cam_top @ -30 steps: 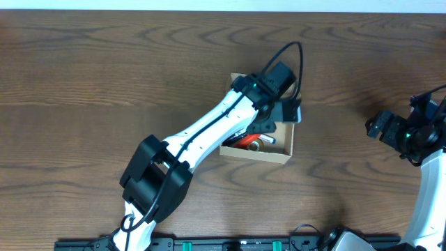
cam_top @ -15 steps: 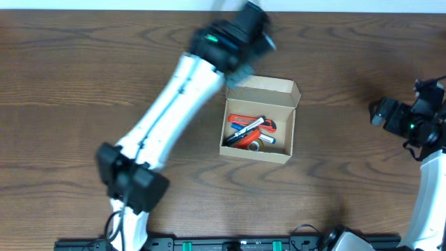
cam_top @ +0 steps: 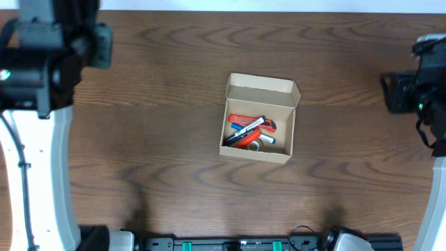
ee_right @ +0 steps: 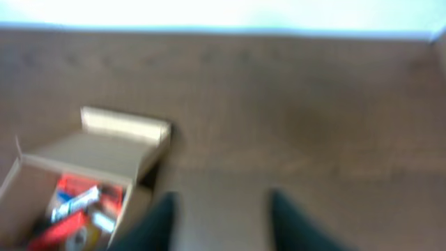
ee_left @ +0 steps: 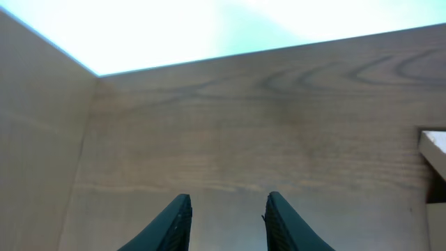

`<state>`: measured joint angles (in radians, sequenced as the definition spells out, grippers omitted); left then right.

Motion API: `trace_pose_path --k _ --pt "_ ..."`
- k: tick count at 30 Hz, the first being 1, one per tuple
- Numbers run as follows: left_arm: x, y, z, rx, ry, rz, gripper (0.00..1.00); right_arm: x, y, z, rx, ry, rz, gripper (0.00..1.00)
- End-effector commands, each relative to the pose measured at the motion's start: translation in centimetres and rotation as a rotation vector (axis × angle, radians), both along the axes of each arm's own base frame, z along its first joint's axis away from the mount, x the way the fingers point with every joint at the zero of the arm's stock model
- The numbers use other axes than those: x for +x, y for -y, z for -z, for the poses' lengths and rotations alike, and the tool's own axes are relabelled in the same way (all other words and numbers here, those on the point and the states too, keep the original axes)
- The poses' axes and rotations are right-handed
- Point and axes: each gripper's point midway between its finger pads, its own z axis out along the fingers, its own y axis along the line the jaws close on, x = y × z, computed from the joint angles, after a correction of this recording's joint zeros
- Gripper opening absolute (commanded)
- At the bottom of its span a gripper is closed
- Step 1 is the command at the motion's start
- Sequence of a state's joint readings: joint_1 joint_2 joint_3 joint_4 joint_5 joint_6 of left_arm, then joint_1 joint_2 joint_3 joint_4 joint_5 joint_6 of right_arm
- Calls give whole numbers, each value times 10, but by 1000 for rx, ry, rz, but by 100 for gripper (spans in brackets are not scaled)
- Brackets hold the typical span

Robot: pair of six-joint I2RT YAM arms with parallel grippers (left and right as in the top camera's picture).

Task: Pack container
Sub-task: 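Release the stapler in the box and raise the left gripper, then bring both grippers down beside the box's left and right sides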

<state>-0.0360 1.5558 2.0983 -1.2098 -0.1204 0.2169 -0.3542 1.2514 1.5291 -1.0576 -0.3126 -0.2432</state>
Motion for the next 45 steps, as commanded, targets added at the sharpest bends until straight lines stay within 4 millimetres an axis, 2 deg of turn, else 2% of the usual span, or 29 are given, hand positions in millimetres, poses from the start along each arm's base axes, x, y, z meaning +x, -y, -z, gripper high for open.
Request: trace_pose_path --k 1,4,8,11,14,17,20,22,24,27,30,36,41,45 --pt "-6 -5 34 -50 -69 10 34 -9 7 14 -14 -65 42 1" --pt "-13 -6 57 -92 -73 27 34 -14 16 28 8 -92 127 2" --pt "-26 -2 92 -131 -116 46 35 -19 18 43 62 -74 209 2" --pt "-34 -2 122 -137 -180 42 36 -29 24 74 118 -75 323 1" --pt "-37 6 145 -165 -224 78 36 -41 26 118 175 -105 398 1" --pt "-34 24 160 -241 -227 157 36 -47 9 166 260 -154 368 1" --pt "-34 25 174 -262 -237 138 36 -48 -12 197 367 -189 305 1" --pt "-37 23 183 -257 -254 133 36 -44 -30 206 456 -188 223 1" --pt "-39 23 186 -248 -263 144 36 -38 -45 208 528 -177 143 1" --pt "-39 23 182 -237 -249 158 36 -26 -51 212 608 -180 122 1" --pt "-38 23 176 -232 -221 160 36 -20 -51 229 690 -237 178 1" --pt "-38 23 168 -228 -191 163 36 -10 -62 262 815 -324 140 1" --pt "-39 23 168 -228 -190 163 37 -5 -69 285 844 -375 135 1" --pt "-39 24 168 -228 -190 169 37 2 -75 290 854 -372 122 1"
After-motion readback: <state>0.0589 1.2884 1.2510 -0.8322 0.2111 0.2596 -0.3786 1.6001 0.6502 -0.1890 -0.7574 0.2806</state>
